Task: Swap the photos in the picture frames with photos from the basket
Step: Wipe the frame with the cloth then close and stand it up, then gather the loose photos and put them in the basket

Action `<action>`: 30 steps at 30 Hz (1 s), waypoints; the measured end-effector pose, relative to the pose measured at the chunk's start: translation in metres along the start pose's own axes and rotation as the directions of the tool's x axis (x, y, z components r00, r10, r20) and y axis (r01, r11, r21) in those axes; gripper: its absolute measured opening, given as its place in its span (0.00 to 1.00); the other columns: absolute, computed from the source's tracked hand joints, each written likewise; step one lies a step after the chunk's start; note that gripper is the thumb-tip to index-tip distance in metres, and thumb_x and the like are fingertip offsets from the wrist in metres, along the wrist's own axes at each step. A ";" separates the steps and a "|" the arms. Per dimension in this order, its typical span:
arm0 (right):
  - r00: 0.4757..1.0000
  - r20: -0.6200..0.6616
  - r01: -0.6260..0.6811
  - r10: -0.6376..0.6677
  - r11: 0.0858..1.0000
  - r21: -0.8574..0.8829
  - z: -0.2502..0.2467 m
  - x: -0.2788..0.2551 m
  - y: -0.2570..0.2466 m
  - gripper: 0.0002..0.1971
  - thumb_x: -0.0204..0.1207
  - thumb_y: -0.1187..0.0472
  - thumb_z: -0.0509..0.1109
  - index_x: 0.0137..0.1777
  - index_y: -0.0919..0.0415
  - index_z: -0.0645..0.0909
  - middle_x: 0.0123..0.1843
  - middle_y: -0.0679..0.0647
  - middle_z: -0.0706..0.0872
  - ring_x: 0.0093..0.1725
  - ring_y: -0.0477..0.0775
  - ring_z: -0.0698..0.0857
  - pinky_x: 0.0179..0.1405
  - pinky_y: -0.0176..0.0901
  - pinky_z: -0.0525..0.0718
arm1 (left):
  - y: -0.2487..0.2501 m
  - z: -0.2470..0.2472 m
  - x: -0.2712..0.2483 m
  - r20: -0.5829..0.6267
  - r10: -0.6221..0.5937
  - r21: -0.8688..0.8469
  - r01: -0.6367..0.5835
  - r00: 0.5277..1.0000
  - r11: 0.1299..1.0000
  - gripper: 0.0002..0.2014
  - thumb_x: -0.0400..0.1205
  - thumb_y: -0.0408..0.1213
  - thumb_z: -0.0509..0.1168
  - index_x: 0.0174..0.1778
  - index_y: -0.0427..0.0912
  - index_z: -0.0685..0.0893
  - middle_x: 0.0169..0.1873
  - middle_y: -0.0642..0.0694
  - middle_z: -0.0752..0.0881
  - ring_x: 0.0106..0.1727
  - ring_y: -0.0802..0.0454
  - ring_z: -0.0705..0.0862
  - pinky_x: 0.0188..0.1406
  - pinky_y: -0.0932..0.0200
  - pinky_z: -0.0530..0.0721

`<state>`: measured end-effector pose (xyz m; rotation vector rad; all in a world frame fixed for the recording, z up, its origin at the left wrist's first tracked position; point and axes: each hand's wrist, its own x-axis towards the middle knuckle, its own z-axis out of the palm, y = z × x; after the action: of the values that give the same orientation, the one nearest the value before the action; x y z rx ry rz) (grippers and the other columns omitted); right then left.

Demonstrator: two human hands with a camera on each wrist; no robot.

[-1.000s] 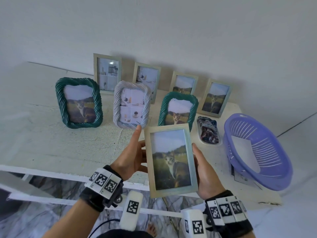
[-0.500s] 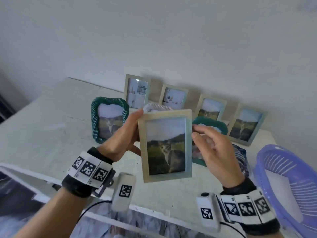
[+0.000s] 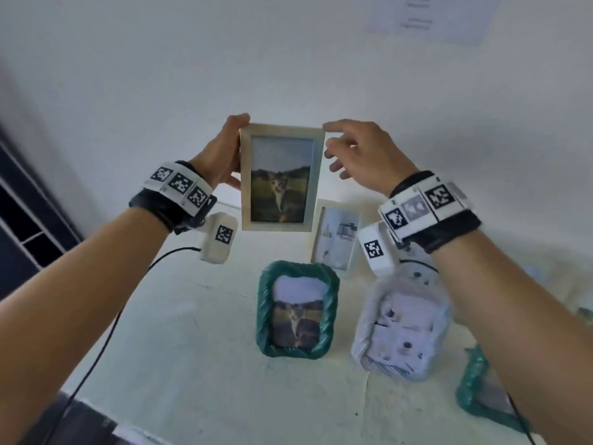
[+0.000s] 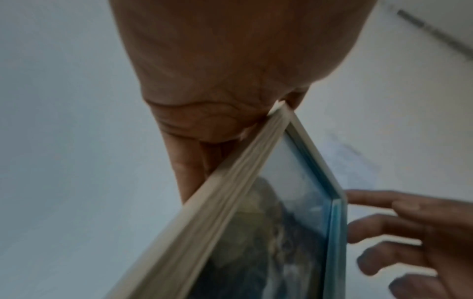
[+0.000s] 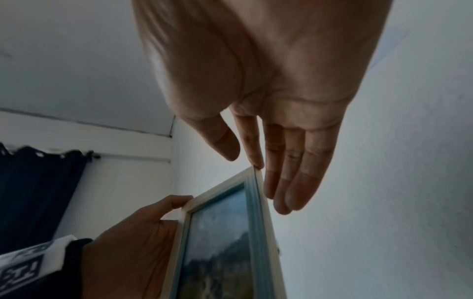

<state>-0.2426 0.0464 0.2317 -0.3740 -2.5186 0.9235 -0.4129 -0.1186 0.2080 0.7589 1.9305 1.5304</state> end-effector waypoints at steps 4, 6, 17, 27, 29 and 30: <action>0.968 0.212 -0.104 0.136 0.982 -0.155 0.038 0.056 0.013 0.23 0.84 0.63 0.55 0.79 0.57 0.69 0.57 0.60 0.88 0.48 0.53 0.89 0.54 0.49 0.87 | -0.050 -0.023 0.058 -0.065 -0.115 -0.062 0.111 0.991 0.992 0.27 0.84 0.60 0.44 0.53 0.45 0.80 0.49 0.35 0.85 0.50 0.37 0.84 0.50 0.43 0.84; 0.921 0.310 -0.180 0.234 0.964 -0.194 0.058 0.075 0.022 0.24 0.85 0.65 0.52 0.81 0.57 0.66 0.59 0.60 0.86 0.51 0.58 0.89 0.55 0.52 0.87 | -0.074 -0.027 0.077 -0.086 -0.173 -0.080 0.167 0.981 0.983 0.25 0.85 0.58 0.44 0.51 0.45 0.79 0.46 0.38 0.84 0.50 0.38 0.83 0.53 0.43 0.82; 0.748 0.482 -0.310 0.456 0.883 -0.353 0.122 0.106 0.075 0.32 0.78 0.70 0.49 0.82 0.50 0.63 0.49 0.53 0.88 0.43 0.53 0.88 0.34 0.39 0.82 | -0.157 -0.025 0.116 -0.046 -0.350 -0.081 0.346 0.936 0.935 0.23 0.86 0.56 0.44 0.39 0.45 0.76 0.35 0.43 0.80 0.39 0.45 0.79 0.42 0.52 0.79; 0.753 0.469 -0.339 0.462 0.883 -0.326 0.123 0.108 0.091 0.32 0.78 0.71 0.50 0.81 0.47 0.65 0.52 0.57 0.88 0.42 0.54 0.87 0.35 0.40 0.83 | -0.171 -0.027 0.117 -0.017 -0.275 0.017 0.275 0.961 0.961 0.34 0.84 0.67 0.40 0.54 0.47 0.83 0.46 0.39 0.89 0.49 0.43 0.87 0.53 0.46 0.85; 0.753 0.473 -0.333 0.457 0.885 -0.325 0.123 0.106 0.091 0.32 0.79 0.70 0.51 0.81 0.46 0.64 0.53 0.58 0.87 0.42 0.55 0.87 0.34 0.40 0.82 | -0.173 -0.028 0.112 -0.011 -0.277 0.038 0.277 0.961 0.960 0.35 0.83 0.69 0.38 0.54 0.49 0.83 0.47 0.41 0.89 0.50 0.44 0.87 0.55 0.46 0.84; 0.756 0.474 -0.330 0.452 0.888 -0.321 0.122 0.105 0.092 0.31 0.80 0.69 0.53 0.82 0.47 0.64 0.54 0.58 0.87 0.42 0.55 0.86 0.34 0.40 0.82 | -0.173 -0.029 0.109 -0.016 -0.279 0.032 0.279 0.960 0.960 0.35 0.83 0.69 0.38 0.57 0.48 0.82 0.48 0.41 0.89 0.51 0.45 0.87 0.54 0.47 0.84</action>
<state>-0.3837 0.0885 0.1190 -0.8520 -3.1533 1.0125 -0.5243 -0.0917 0.0358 0.4672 1.9804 1.3351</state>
